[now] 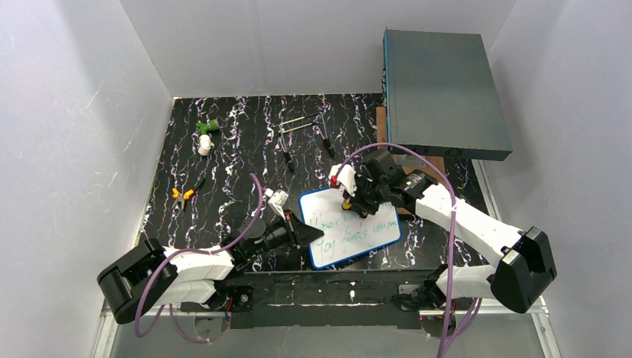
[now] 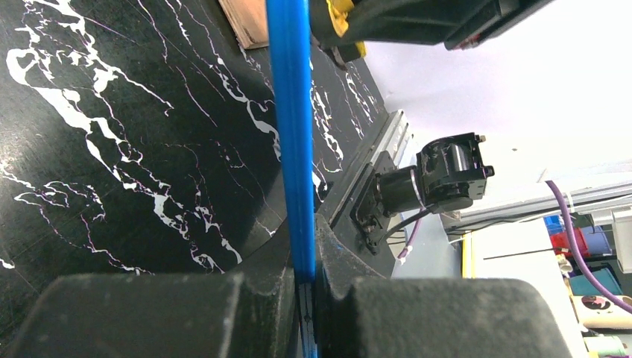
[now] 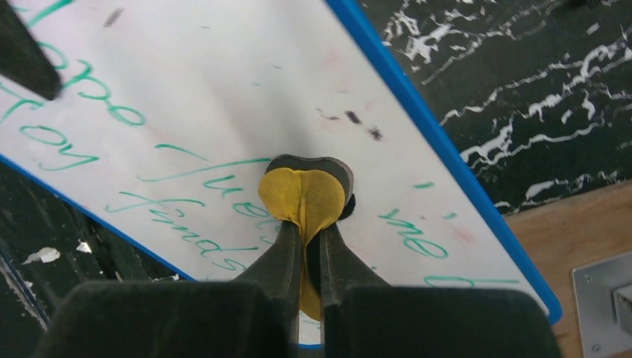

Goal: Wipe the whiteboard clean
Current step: Erase the whiteboard at the center of the board.

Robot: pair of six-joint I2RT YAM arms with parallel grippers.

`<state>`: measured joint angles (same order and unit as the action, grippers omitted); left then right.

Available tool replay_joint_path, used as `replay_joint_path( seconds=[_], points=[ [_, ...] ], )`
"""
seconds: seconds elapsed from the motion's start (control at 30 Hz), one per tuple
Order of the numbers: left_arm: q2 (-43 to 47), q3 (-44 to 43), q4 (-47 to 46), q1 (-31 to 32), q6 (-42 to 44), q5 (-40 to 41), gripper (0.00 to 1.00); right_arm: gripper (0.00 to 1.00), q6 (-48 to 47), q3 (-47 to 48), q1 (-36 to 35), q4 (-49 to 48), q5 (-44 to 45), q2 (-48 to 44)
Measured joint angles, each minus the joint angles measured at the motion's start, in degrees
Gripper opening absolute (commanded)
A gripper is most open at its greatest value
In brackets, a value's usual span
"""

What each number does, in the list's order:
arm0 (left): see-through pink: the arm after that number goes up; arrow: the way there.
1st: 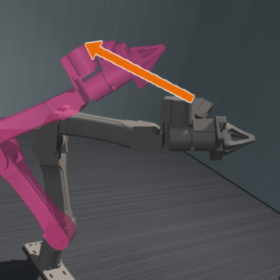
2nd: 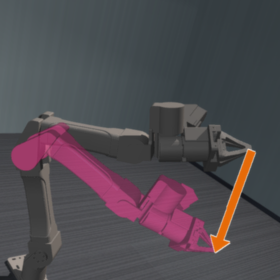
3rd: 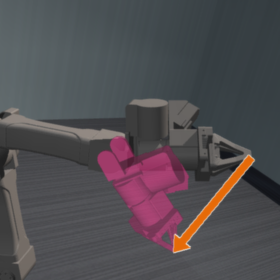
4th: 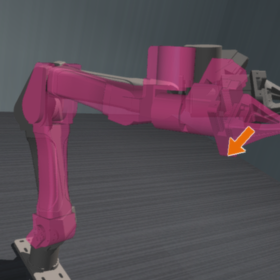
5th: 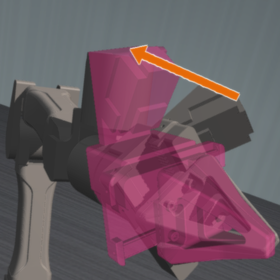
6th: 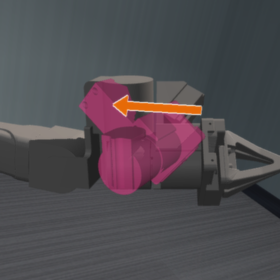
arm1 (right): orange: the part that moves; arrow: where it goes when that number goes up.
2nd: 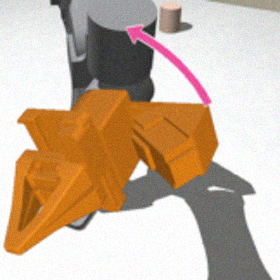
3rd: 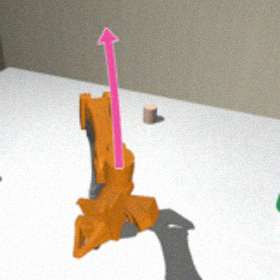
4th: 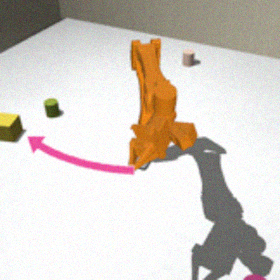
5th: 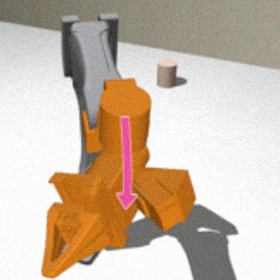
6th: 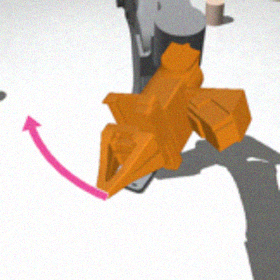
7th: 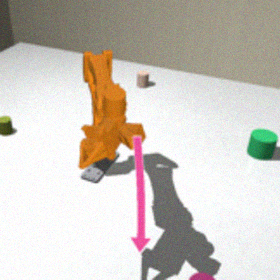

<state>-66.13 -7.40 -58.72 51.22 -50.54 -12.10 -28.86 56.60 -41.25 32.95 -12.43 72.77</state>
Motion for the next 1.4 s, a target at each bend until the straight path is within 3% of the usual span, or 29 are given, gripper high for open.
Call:
replay_joint_path(
  seconds=[0.17,0.47,0.97,1.4],
  points=[
    [1.1,-0.1,1.4,0.0,0.2,0.0,0.0,0.01,1.3,0.2,3.1,-0.3,0.2,0.1],
    [3.5,-1.1,4.9,0.0,2.2,-0.8,0.0,0.01,-0.1,-0.2,1.6,0.1,-4.3,-1.2],
    [0.7,-1.6,2.4,0.0,1.9,-1.9,0.0,0.01,1.8,-2.2,5.6,-2.0,-5.0,-3.3],
    [-0.1,-1.6,1.9,-0.1,0.3,-1.6,0.0,0.01,4.5,-2.2,6.6,-4.5,3.0,-3.0]
  ],
)
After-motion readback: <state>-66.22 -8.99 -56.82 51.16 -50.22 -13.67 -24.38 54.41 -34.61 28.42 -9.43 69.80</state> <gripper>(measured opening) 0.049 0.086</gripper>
